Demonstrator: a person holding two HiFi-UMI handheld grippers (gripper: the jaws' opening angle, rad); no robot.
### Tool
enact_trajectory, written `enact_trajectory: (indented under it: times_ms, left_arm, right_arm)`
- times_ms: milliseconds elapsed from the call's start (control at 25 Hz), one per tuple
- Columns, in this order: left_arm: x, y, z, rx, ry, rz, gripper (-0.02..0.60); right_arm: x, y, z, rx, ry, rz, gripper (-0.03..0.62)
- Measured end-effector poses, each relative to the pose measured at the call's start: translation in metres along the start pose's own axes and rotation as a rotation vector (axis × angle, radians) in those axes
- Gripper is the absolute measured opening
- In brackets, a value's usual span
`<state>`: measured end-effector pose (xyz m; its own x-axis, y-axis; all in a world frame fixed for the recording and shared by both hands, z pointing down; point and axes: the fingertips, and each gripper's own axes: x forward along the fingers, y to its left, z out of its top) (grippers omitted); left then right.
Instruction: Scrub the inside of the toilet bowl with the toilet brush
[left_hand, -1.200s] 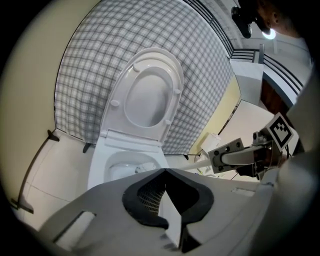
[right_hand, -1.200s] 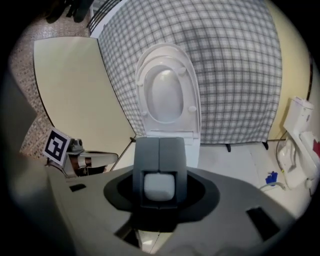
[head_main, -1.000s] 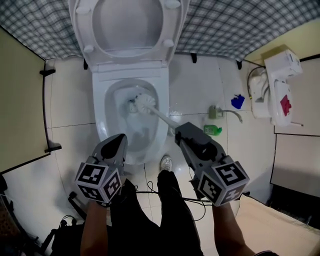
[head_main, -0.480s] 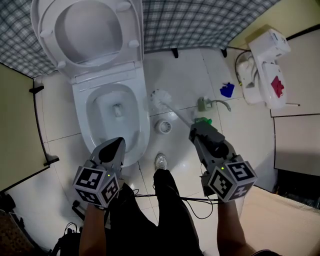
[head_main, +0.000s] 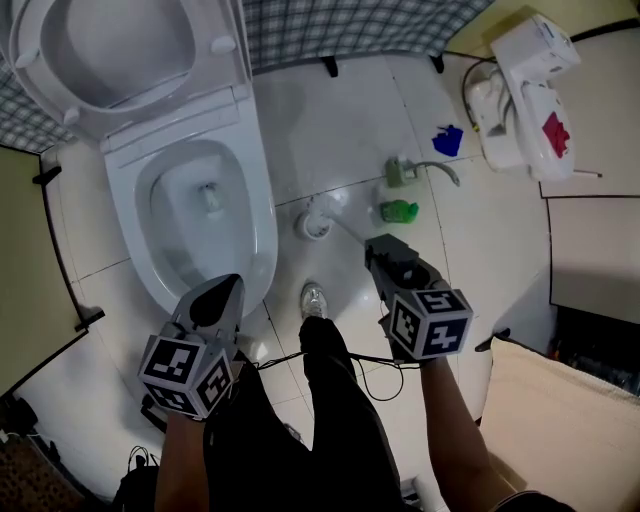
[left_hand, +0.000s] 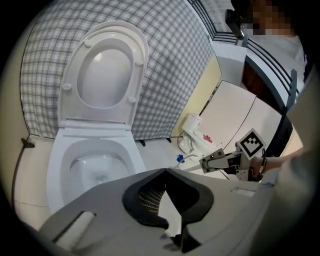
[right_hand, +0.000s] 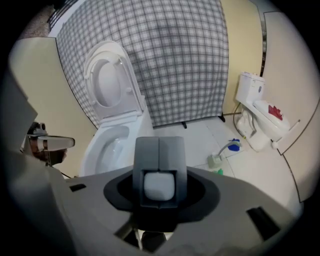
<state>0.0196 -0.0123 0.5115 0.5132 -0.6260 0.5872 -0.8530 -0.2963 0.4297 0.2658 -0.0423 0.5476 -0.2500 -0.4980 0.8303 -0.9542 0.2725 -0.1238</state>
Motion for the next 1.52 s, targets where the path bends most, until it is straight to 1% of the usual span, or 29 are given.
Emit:
enact_trajectory:
  times_ms: [120,280,480,600,960,1040,1200,1320,1440,1520]
  left_arm:
    - [0.006,0.001,-0.010,-0.009,-0.006,-0.002,0.009]
    - [0.020,0.000,-0.019,-0.009,-0.009,-0.016,0.009]
    - [0.030,0.000,-0.025,-0.001,0.012,-0.027,0.009]
    - [0.033,0.003,-0.023,0.004,0.009,-0.022,0.009]
    - [0.037,0.021,-0.029,-0.009,0.021,-0.003,0.009]
    - [0.037,0.023,-0.030,-0.019,0.022,0.002,0.009]
    - [0.036,0.029,-0.031,-0.063,0.010,0.021,0.009]
    - [0.041,0.032,-0.025,-0.053,0.002,0.024,0.009]
    - [0.044,0.036,-0.017,-0.042,-0.009,0.027,0.009]
    - [0.043,0.039,-0.015,-0.042,-0.011,0.034,0.009]
  right_arm:
    - [0.031,-0.007,-0.021,-0.018,0.042,-0.017,0.187]
    - [0.075,-0.016,-0.043,-0.108,0.098,-0.056,0.187]
    - [0.124,-0.014,-0.070,-0.216,0.208,-0.069,0.187]
    - [0.148,-0.015,-0.083,-0.254,0.255,-0.067,0.187]
    - [0.191,-0.010,-0.109,-0.260,0.359,-0.048,0.187]
    - [0.200,-0.010,-0.106,-0.273,0.357,-0.053,0.187]
    - [0.218,-0.008,-0.103,-0.304,0.351,-0.048,0.187]
    - [0.225,-0.007,-0.106,-0.296,0.360,-0.043,0.187]
    - [0.229,-0.011,-0.111,-0.313,0.388,-0.075,0.183]
    - [0.228,-0.014,-0.109,-0.305,0.373,-0.097,0.193]
